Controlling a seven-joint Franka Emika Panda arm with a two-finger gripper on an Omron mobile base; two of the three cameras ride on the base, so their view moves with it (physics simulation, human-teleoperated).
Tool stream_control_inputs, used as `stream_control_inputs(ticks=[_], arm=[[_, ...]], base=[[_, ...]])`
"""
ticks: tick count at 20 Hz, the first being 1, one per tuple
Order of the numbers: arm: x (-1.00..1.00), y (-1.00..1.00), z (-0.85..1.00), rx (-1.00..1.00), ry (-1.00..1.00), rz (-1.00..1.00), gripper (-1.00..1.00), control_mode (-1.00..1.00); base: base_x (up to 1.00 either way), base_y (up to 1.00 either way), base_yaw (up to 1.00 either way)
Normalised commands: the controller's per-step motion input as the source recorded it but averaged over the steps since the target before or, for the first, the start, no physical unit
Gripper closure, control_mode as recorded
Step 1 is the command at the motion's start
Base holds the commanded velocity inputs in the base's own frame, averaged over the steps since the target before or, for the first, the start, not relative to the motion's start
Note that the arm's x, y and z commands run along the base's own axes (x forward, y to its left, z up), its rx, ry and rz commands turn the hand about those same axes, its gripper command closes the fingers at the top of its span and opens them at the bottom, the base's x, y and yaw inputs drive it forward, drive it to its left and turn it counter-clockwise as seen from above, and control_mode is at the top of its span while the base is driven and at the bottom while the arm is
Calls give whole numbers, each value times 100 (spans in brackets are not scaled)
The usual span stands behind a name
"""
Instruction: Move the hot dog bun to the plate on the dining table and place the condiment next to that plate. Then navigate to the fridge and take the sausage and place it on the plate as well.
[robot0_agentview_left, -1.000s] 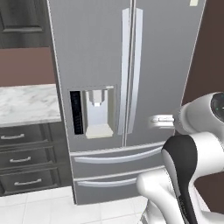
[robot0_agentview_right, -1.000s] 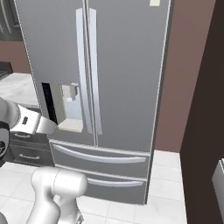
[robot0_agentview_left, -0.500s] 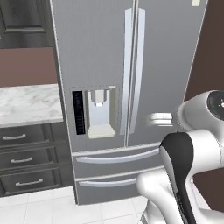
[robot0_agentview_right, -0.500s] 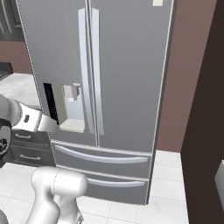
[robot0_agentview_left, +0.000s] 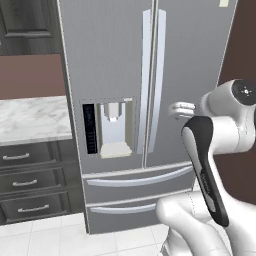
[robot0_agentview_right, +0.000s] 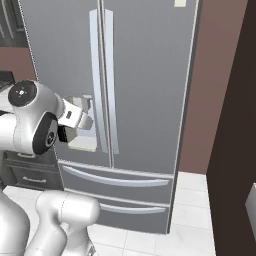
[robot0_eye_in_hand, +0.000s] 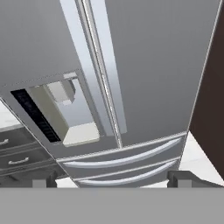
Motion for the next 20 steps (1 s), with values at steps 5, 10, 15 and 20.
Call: stream_control_inputs(ticks=[5,10,15,20], arm=[[65,-18,25,1,0,-2,-100,-100],[44,-14,14,0,0,-3,-100,-100],[33,-9,3,-1,-5,-5,-100,-100],[34,-4,1,0,-13,-1,-100,-100]], base=[[0,0,0],[0,0,0],[0,0,0],[0,0,0]])
